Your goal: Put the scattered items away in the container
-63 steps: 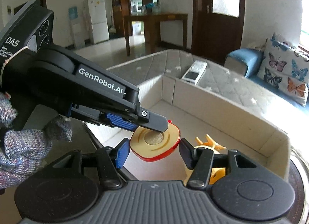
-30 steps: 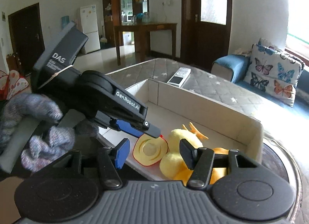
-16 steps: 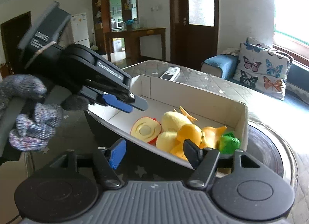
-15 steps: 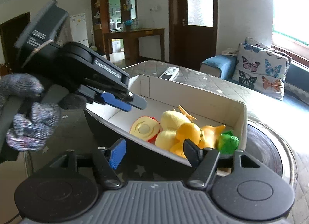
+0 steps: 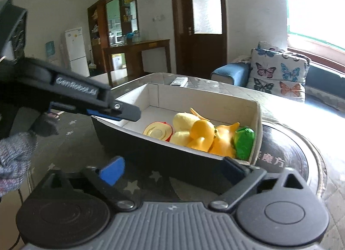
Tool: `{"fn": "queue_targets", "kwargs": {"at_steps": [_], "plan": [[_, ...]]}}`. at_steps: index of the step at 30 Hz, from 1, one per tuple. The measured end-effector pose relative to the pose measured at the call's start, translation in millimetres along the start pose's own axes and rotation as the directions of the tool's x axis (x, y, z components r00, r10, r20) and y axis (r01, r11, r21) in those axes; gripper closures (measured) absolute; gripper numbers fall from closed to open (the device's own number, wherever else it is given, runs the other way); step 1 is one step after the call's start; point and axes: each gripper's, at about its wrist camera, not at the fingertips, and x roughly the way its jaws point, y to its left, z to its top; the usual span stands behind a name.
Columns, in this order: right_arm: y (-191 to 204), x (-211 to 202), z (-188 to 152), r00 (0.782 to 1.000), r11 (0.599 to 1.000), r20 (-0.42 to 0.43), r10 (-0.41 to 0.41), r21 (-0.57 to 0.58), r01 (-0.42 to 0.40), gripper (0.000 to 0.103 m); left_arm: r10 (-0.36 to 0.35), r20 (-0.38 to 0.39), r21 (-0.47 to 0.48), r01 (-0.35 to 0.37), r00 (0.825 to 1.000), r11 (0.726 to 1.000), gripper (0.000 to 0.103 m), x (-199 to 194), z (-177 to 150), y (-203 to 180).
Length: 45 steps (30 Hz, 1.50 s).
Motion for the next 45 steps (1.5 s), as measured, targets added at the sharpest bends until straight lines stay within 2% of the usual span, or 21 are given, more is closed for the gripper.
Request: {"fn": "queue_targets", "kwargs": {"at_steps": [8, 18, 28, 45], "plan": [[4, -2, -14, 0.998, 0.998, -0.016, -0.054, 0.012, 0.054, 0.0, 0.056, 0.03, 0.084, -0.058, 0.998, 0.995, 0.07, -14, -25, -14], [3, -4, -29, 0.995, 0.989, -0.034, -0.097, 0.107, 0.1, 0.0, 0.148, 0.03, 0.102, -0.15, 0.989, 0.983, 0.07, -22, -47, -16], [6, -5, -34, 0.99, 0.978, -0.049, -0.133, 0.155, 0.139, 0.0, 0.183, 0.043, 0.108, -0.186, 0.982, 0.977, 0.07, -32, -61, -15], [15, -10, -37, 0.978, 0.966, -0.071, -0.195, 0.16, 0.204, 0.0, 0.19, 0.036, 0.095, -0.193, 0.981, 0.977, 0.07, -42, -74, -11]]}}
